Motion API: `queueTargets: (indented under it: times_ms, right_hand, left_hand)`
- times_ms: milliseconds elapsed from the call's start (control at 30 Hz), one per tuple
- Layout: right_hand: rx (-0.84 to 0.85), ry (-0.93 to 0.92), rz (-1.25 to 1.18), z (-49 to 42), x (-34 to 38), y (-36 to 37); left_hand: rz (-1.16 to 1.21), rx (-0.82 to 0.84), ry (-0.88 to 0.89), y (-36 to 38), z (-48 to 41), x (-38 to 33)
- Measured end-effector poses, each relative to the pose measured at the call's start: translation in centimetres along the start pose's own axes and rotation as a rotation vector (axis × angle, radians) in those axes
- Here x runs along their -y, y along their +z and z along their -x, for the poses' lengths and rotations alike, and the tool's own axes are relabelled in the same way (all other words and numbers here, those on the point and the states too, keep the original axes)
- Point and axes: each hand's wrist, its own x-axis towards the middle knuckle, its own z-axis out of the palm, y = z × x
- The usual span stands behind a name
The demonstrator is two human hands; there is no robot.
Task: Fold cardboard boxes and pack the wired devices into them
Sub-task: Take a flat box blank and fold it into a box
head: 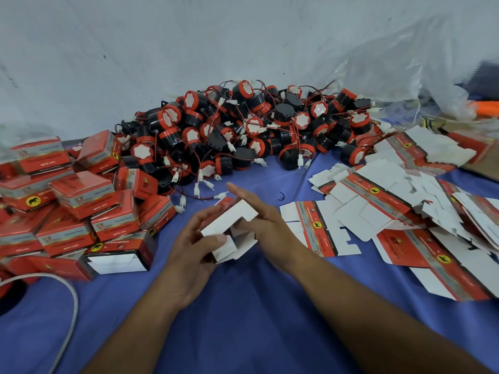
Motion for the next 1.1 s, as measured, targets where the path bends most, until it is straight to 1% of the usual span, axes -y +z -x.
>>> queueTargets:
  times_ms: [67,133,233,333,400,467,533,600,667,767,900,933,1100]
  right_hand:
    - [0.0,0.067,-0.135,-0.2,0.0,0.1]
    - [0.027,0.069,-0.213,-0.3,-0.1,0.3]
    - [0.001,0.077,-0.134,-0.1,0.2,1.0]
    - [-0.037,0.102,-0.113,-0.1,-0.1,0.8]
    - [-0.073,0.068,-0.086,-0.1,-0.2,0.6]
    - [-0.147,0.018,-0.07,0.0,-0.2,0.6]
    - [-0.251,-0.009,-0.09,-0.1,0.0,0.7]
    - [-0.358,-0.001,-0.126,-0.4,0.4,0.7]
    - [-0.422,0.031,-0.175,-0.7,0.9,0.4]
    - [-0.4,0.113,-0.264,-0.9,1.8,-0.4]
    - [-0.368,0.208,-0.337,-0.9,1.9,-1.5]
    - [-0.347,0.22,-0.341,-0.9,1.8,-1.5]
    - [-0.239,0.256,-0.318,-1.0,2.0,-1.2]
  left_hand:
    - [0.065,-0.017,0.031,-0.1,-0.1,0.1]
    - [0.138,-0.048,0.055,-0.3,-0.2,-0.2]
    - [0.19,-0.033,0.054,-0.5,-0.1,-0.3]
    - [0.22,0.005,0.031,-0.3,0.1,-0.3]
    - [0.221,0.029,0.017,-0.1,0.2,-0.4]
    - [0.153,0.045,0.01,0.5,0.3,-0.3]
    - [-0.016,0.033,0.023,1.4,0.5,0.0]
    - [-0.281,0.07,0.059,2.2,0.9,0.4]
    - [-0.54,0.129,0.11,2.8,1.3,0.8]
    - [-0.778,0.141,0.182,2.5,1.5,0.3]
    - [-1.251,-0.012,0.361,1.2,1.5,-1.2]
    - [-1.323,-0.023,0.383,1.0,1.6,-1.5]
    - [-1.57,-0.101,0.386,1.1,2.0,-1.2]
